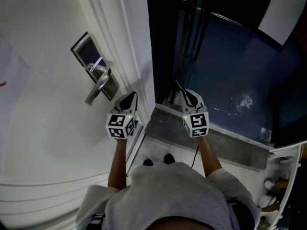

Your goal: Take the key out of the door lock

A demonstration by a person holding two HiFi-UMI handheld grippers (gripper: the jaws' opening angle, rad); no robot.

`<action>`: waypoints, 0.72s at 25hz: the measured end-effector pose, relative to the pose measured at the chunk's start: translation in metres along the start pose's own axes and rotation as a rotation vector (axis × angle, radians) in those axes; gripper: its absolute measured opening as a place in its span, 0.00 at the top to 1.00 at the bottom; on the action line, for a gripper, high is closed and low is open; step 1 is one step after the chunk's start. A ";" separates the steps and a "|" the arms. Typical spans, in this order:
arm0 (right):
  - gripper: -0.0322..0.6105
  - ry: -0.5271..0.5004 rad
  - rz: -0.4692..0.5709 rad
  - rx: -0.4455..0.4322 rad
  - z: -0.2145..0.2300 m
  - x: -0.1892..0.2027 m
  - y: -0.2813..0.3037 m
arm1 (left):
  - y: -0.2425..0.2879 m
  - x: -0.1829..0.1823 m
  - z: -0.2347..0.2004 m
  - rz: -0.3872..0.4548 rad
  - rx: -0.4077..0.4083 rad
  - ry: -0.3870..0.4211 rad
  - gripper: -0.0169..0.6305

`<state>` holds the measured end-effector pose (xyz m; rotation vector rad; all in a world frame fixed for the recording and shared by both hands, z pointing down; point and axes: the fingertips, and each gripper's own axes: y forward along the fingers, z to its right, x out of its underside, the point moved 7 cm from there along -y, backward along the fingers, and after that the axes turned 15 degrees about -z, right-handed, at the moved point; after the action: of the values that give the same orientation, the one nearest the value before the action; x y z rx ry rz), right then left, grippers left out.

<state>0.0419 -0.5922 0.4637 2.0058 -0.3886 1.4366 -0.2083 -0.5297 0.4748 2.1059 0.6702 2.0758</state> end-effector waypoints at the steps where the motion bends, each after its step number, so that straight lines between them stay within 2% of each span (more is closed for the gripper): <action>1: 0.90 0.009 -0.008 0.022 0.006 0.005 -0.005 | 0.003 0.000 0.001 -0.001 0.005 0.000 0.95; 9: 0.90 0.055 -0.063 0.132 0.033 0.034 -0.033 | 0.015 0.009 0.005 -0.019 0.038 -0.018 0.95; 18: 0.90 0.064 -0.080 0.150 0.034 0.039 -0.034 | 0.018 0.013 0.009 -0.027 0.054 -0.020 0.95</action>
<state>0.1007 -0.5832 0.4821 2.0626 -0.1752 1.5141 -0.1959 -0.5395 0.4929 2.1306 0.7560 2.0423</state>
